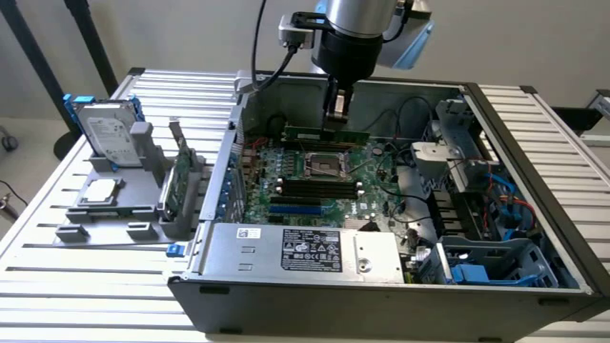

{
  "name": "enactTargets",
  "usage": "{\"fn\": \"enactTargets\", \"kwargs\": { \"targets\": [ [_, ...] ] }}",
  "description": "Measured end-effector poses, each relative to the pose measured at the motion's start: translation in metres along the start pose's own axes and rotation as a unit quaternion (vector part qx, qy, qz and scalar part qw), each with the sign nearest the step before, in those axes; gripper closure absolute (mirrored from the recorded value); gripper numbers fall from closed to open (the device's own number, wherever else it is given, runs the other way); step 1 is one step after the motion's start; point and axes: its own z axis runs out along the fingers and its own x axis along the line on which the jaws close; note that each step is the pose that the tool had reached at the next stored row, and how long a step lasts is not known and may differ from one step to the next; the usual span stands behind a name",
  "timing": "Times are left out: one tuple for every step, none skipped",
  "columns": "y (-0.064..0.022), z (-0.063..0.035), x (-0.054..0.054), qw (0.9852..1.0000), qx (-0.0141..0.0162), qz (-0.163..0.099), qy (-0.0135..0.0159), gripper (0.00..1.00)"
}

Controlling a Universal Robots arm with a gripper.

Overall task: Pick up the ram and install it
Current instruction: 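Insert the ram into the slot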

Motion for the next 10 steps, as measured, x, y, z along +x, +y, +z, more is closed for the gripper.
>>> {"fn": "enactTargets", "kwargs": {
  "targets": [
    [0.0,0.0,0.0,1.0,0.0,0.0,0.0,0.86],
    [0.0,0.0001,0.0,1.0,0.0,0.0,0.0001,0.86],
    [0.0,0.0009,0.0,1.0,0.0005,0.0,-0.0002,0.86],
    [-0.0001,0.0024,0.0,1.0,0.0006,0.0,-0.0001,0.86],
    [-0.0003,0.0041,0.0,1.0,0.0006,0.0,0.0,0.86],
    [-0.0004,0.0061,0.001,1.0,0.0008,0.0,-0.0001,0.86],
    [-0.0002,0.0079,0.001,1.0,0.0011,0.0,-0.0001,0.86],
    [0.0,0.0097,0.001,1.0,0.0014,0.0,-0.0001,0.86],
    [0.0005,0.0115,0.002,1.0,0.0017,0.0,-0.0001,0.86],
    [0.0011,0.0133,0.002,1.0,0.002,0.0,-0.0001,0.86]
  ]
}}
